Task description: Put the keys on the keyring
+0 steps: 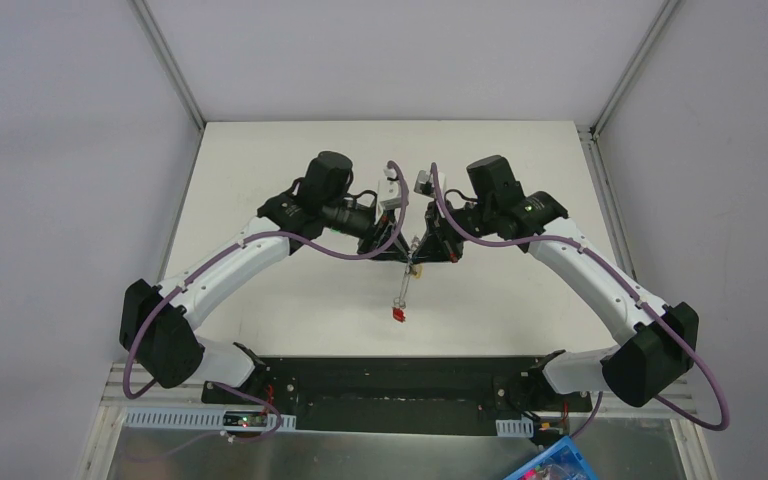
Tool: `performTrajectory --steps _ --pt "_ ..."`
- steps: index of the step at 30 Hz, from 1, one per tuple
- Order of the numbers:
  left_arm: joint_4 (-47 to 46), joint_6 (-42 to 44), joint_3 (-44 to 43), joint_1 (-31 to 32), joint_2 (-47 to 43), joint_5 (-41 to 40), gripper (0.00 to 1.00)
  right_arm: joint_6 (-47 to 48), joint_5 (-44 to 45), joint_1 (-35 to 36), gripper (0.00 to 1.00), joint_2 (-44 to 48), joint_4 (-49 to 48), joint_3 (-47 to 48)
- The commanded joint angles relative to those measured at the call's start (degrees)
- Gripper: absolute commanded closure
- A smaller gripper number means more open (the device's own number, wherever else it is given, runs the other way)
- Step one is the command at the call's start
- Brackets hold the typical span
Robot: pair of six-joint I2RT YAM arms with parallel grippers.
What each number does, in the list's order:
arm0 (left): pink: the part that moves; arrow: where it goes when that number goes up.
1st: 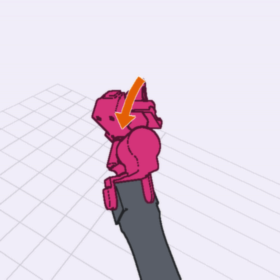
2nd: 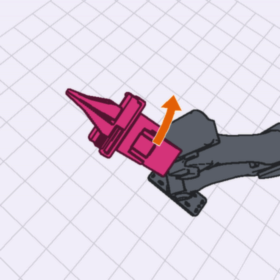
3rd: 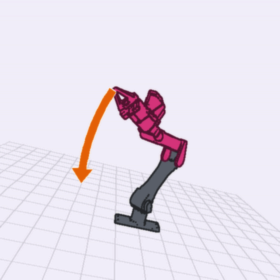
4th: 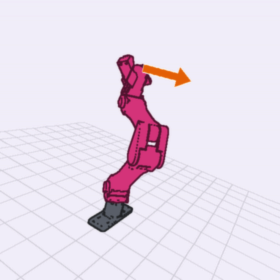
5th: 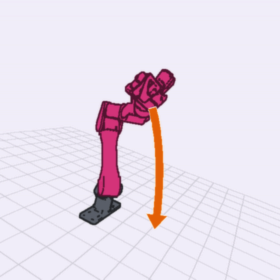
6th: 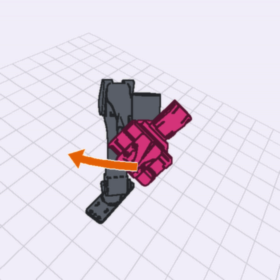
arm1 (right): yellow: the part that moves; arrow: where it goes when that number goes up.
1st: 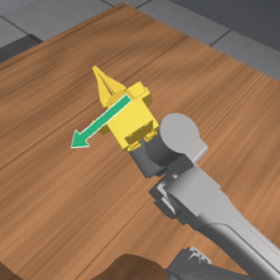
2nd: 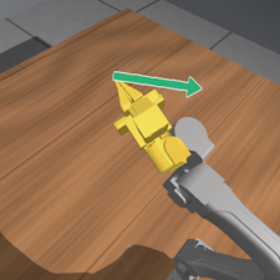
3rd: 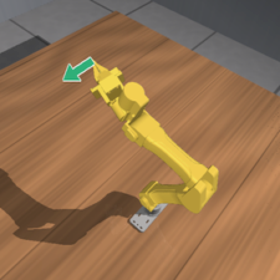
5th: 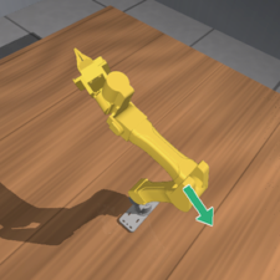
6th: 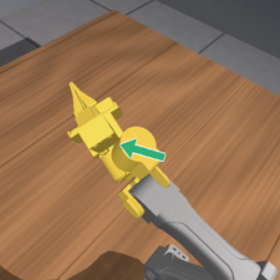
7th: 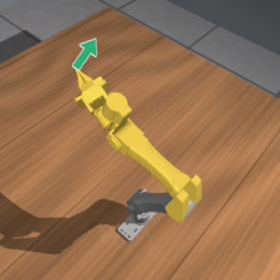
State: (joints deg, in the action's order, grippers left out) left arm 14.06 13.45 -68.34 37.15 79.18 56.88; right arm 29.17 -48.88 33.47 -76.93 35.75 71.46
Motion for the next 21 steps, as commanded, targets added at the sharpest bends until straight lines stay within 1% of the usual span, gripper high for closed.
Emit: performTrajectory --steps 1,6,8,11,16,19,21 --pt "0.3 1.6 -2.7 0.7 0.3 0.9 0.79 -0.7 -2.5 0.1 1.0 0.7 -2.2 2.5" --pt "0.3 1.2 -3.4 0.9 1.0 0.9 0.89 -0.7 -2.4 0.0 1.0 0.7 -2.4 2.3" --pt "0.3 0.8 -3.6 0.9 1.2 1.0 0.92 -0.7 -2.4 0.1 1.0 0.8 -2.5 2.2" --pt "0.3 0.4 -3.8 1.0 1.4 0.9 1.0 -0.7 -2.3 0.1 1.0 0.9 -2.5 2.0" --pt "2.9 -1.4 -5.1 1.0 1.2 -0.6 1.0 -0.6 -2.3 -0.6 1.0 1.9 -3.2 1.3" --pt "4.1 -5.1 -6.2 1.0 0.6 -3.0 1.0 -1.2 -3.1 -1.8 1.0 3.5 -4.8 0.4" --pt "5.7 -7.2 -7.7 1.0 0.5 -4.1 1.0 -2.1 -4.1 -2.8 0.96 4.7 -6.2 -0.3"
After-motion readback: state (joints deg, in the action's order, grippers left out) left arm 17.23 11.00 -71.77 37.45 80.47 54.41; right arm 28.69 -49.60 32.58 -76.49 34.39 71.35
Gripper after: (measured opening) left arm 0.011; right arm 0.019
